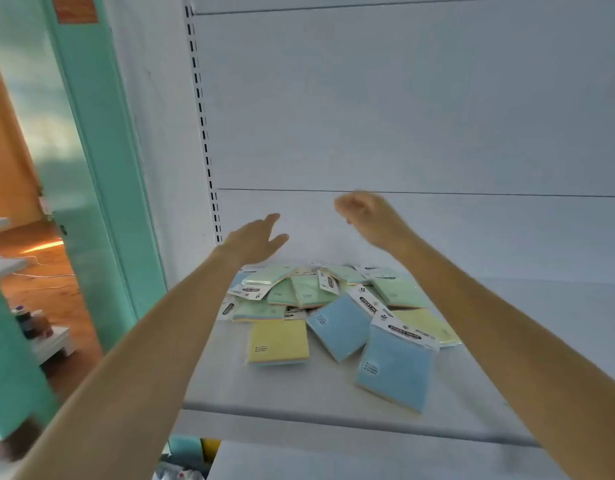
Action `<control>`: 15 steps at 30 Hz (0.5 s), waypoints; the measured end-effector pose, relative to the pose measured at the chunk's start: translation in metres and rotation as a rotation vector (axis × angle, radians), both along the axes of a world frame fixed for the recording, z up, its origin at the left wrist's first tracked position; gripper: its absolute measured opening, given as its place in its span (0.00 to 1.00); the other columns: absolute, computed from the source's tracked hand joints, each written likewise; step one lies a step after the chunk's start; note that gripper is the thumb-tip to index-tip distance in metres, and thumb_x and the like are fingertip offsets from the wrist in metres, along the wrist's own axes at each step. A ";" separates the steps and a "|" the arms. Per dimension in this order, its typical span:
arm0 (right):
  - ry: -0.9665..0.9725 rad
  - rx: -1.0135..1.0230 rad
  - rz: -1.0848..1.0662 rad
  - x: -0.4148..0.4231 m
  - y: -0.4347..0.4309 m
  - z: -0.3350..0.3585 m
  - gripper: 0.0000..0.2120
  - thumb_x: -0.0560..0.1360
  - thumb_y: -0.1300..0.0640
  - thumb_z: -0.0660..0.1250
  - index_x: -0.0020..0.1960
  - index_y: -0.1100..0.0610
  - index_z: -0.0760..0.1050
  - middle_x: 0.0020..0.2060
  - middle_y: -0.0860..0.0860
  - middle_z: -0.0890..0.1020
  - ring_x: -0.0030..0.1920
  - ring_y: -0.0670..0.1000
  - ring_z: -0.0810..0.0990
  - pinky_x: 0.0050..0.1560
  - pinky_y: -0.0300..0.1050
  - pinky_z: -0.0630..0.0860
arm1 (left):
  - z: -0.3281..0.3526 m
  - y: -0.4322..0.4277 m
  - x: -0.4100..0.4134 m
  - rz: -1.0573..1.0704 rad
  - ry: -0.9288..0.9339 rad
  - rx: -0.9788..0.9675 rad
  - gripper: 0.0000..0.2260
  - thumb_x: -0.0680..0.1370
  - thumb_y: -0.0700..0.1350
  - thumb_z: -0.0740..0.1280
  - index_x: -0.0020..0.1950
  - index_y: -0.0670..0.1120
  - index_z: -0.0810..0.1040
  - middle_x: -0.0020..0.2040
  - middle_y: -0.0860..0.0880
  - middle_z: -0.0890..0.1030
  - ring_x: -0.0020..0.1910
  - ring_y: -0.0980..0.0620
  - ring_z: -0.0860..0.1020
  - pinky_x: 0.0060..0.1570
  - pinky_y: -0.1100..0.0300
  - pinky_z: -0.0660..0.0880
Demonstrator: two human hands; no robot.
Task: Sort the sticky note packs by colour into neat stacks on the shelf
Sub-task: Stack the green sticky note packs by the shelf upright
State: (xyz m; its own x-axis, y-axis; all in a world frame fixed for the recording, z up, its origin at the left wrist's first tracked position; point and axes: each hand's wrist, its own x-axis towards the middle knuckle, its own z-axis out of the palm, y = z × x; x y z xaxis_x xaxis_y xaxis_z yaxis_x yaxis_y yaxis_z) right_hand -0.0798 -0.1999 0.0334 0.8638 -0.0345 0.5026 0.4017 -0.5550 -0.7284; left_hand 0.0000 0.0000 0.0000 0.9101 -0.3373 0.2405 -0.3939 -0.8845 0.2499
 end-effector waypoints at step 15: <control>0.697 -0.247 -0.043 0.025 -0.017 -0.068 0.07 0.77 0.54 0.60 0.51 0.52 0.75 0.63 0.53 0.74 0.61 0.54 0.73 0.62 0.47 0.68 | -0.040 0.018 0.014 -0.027 0.378 -0.021 0.16 0.75 0.59 0.62 0.58 0.51 0.74 0.68 0.48 0.71 0.66 0.47 0.70 0.66 0.49 0.68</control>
State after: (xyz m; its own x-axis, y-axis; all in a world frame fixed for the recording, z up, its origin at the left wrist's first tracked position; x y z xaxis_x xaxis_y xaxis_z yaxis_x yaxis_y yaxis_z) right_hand -0.0550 -0.2165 -0.0343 0.9859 -0.0327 -0.1642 -0.1342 -0.7409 -0.6581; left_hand 0.0136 0.0177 -0.0396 0.9268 -0.3612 -0.1033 -0.2937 -0.8681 0.4003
